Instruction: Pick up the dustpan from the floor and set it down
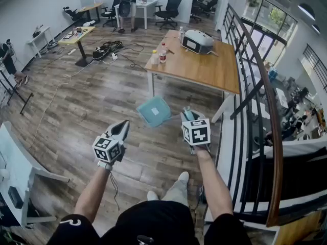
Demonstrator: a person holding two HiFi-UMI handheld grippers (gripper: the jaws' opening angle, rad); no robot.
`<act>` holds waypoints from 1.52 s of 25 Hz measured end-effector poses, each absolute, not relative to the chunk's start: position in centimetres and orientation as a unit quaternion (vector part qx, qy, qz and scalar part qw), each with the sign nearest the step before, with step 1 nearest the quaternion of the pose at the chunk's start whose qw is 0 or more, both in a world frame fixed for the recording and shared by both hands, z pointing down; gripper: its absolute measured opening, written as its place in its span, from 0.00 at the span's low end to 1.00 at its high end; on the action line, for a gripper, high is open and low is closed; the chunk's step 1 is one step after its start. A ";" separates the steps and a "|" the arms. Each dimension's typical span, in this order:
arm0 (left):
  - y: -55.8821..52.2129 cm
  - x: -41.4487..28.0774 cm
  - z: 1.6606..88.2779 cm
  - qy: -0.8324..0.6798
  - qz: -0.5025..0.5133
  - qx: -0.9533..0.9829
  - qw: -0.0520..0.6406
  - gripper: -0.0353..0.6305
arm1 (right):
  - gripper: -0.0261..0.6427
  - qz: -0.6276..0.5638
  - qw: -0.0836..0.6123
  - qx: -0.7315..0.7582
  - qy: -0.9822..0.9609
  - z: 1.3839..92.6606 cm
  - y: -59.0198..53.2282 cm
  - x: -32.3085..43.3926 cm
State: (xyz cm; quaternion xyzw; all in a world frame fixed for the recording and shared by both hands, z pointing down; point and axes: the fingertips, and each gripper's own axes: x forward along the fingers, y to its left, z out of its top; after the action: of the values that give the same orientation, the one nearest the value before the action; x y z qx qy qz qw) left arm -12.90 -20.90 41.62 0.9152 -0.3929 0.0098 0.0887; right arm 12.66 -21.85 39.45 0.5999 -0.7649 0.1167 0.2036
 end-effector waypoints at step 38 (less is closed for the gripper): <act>-25.2 -10.5 47.9 -0.411 0.054 0.901 0.129 0.05 | 0.17 0.181 0.231 0.582 -0.759 47.9 -26.7 16.8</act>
State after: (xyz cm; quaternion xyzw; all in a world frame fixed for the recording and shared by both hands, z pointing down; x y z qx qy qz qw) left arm -10.54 -25.17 47.86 0.9010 -0.4107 0.0543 0.1287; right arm 16.78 -26.72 47.86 0.5816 -0.7588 0.1811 0.2307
